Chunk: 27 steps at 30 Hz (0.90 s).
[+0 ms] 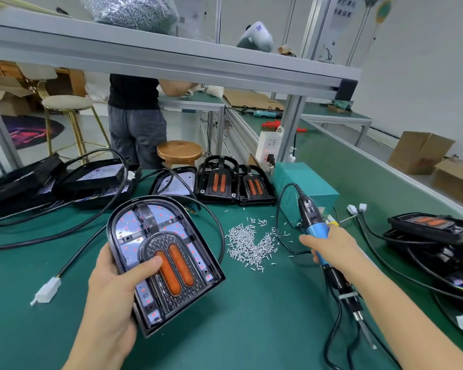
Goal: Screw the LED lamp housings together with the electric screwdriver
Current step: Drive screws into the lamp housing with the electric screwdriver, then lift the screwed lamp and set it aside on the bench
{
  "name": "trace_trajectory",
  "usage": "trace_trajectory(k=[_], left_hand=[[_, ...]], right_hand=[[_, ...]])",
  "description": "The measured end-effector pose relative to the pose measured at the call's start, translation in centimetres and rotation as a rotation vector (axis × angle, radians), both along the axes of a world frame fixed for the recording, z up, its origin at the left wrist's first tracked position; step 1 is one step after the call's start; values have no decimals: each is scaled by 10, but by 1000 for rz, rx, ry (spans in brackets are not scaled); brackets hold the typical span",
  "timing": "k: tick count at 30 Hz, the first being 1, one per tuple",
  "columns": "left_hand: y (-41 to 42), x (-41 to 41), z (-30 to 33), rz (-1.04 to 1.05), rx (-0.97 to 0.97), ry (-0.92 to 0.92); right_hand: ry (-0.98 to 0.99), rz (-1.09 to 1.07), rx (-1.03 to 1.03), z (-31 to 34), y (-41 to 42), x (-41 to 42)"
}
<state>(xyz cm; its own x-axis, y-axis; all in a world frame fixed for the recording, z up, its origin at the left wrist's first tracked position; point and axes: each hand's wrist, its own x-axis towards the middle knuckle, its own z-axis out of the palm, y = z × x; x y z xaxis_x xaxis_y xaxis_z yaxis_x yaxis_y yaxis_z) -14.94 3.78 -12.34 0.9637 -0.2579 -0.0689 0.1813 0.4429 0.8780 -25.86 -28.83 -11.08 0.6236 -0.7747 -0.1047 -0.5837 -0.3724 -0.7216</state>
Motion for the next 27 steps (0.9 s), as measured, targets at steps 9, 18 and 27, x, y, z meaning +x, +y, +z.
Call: trace_trajectory(k=[9, 18, 27], left_hand=[[-3, 1, -2, -17, -18, 6], [-9, -1, 0, -72, -34, -22], [-12, 1, 5, -154, -5, -46]], right_hand=[[360, 28, -168, -10, 1, -16], [664, 29, -518, -17, 4, -6], [701, 34, -529, -2, 4, -4]])
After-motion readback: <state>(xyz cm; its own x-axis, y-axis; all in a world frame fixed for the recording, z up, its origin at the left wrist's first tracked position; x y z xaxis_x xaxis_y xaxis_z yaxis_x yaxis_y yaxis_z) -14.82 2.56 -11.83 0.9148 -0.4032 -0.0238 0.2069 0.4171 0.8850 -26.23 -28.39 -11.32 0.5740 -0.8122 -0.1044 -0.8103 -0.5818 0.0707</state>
